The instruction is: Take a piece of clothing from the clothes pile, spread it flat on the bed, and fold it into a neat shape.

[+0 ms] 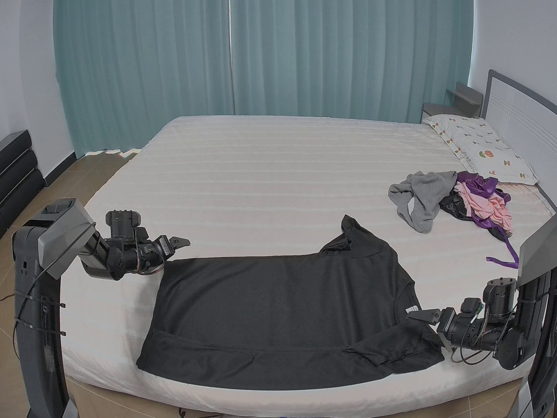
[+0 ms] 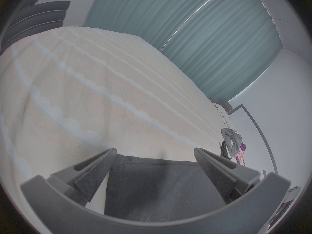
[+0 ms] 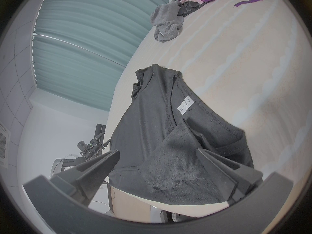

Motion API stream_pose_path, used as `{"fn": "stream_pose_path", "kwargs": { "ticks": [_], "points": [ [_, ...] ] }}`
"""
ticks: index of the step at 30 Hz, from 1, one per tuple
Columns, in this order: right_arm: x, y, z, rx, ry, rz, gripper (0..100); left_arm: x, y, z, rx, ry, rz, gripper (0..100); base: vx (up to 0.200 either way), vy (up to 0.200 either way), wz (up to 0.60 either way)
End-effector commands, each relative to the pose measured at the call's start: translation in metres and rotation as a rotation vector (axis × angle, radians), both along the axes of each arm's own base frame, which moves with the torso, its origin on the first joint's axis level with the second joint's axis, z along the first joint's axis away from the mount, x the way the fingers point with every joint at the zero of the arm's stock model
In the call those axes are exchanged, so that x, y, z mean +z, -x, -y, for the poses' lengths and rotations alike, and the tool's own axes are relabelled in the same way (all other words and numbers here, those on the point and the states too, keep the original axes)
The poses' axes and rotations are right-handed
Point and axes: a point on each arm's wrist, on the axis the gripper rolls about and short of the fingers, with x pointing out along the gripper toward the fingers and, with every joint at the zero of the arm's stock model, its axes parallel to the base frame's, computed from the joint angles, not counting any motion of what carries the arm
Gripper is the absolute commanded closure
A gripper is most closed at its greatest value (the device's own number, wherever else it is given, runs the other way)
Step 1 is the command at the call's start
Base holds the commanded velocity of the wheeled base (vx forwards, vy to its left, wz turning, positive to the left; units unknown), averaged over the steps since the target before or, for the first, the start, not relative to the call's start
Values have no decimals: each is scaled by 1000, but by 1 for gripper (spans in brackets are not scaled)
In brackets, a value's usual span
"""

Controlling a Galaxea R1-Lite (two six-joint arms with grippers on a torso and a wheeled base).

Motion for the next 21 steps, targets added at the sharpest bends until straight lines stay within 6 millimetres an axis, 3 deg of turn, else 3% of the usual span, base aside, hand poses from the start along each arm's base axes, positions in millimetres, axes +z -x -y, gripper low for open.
{"fn": "stream_pose_path", "kwargs": {
  "ticks": [1, 21],
  "points": [
    [-1, 0, -2, 9, 0, 2, 0, -7, -1, -3, 8, 1, -4, 0, 0, 0, 0],
    [0, -1, -3, 11, 0, 8, 0, -14, 0, -7, 22, 4, -13, 0, 0, 0, 0]
  ]
}}
